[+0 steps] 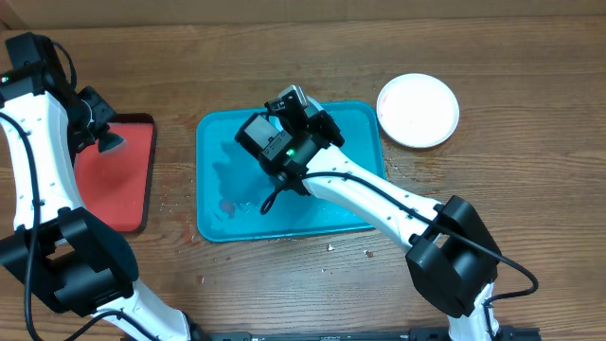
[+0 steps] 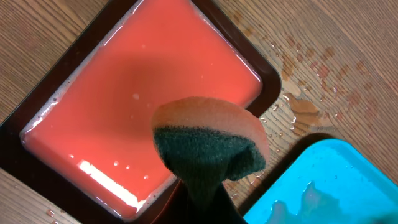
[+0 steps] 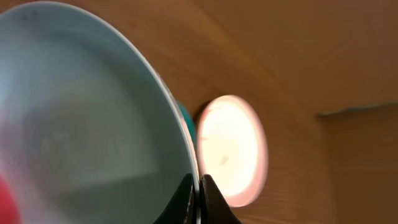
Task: Clean dirty plates on tray and stack at the side
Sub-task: 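Move the sponge with the left gripper back over the red tray, then lift the white plate with the right gripper and tilt it up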
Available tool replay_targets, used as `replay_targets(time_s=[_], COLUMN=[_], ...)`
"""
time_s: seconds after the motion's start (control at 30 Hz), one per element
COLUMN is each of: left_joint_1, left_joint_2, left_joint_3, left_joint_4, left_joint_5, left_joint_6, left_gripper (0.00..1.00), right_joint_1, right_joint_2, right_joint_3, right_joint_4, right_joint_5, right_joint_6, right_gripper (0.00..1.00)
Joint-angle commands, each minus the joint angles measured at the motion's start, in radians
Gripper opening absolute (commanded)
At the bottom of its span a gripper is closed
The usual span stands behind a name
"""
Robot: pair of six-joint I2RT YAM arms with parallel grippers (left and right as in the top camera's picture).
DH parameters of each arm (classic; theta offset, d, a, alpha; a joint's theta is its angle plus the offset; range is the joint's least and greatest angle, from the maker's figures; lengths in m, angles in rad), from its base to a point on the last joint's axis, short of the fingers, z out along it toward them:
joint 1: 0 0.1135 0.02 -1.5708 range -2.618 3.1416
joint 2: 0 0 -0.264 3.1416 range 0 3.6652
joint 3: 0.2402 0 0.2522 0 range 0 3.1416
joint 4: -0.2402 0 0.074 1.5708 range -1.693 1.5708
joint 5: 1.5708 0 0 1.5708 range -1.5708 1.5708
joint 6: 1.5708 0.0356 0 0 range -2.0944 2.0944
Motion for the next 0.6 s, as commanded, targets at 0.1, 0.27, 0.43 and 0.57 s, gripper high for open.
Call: replay_targets(time_s=[0.1, 0.27, 0.43, 0.57], left_joint_1=[0.003, 0.003, 0.003, 0.003], left_joint_2=[0.001, 0.001, 0.001, 0.001], left_joint_3=[-0.014, -0.015, -0.015, -0.015], left_joint_4=[0.001, 0.002, 0.002, 0.002], left_joint_5=[-0.016, -0.014, -0.013, -0.013], left_joint_6=[-0.017, -0.017, -0.017, -0.016], left_gripper=[0.04, 0.05, 0.04, 0.04], right_joint_1=[0.002, 0.002, 0.002, 0.002], right_joint_2=[-0.045, -0.045, -0.045, -0.045], right_joint_3=[0.028, 0.028, 0.028, 0.028], right_joint_4=[0.006, 0.015, 0.057, 0.097], right_joint_5=[0.235, 0.259, 0.276, 0.304], right_joint_6=[-0.151, -0.246, -0.343, -0.425], right_gripper=[0.04, 0.04, 0.04, 0.04])
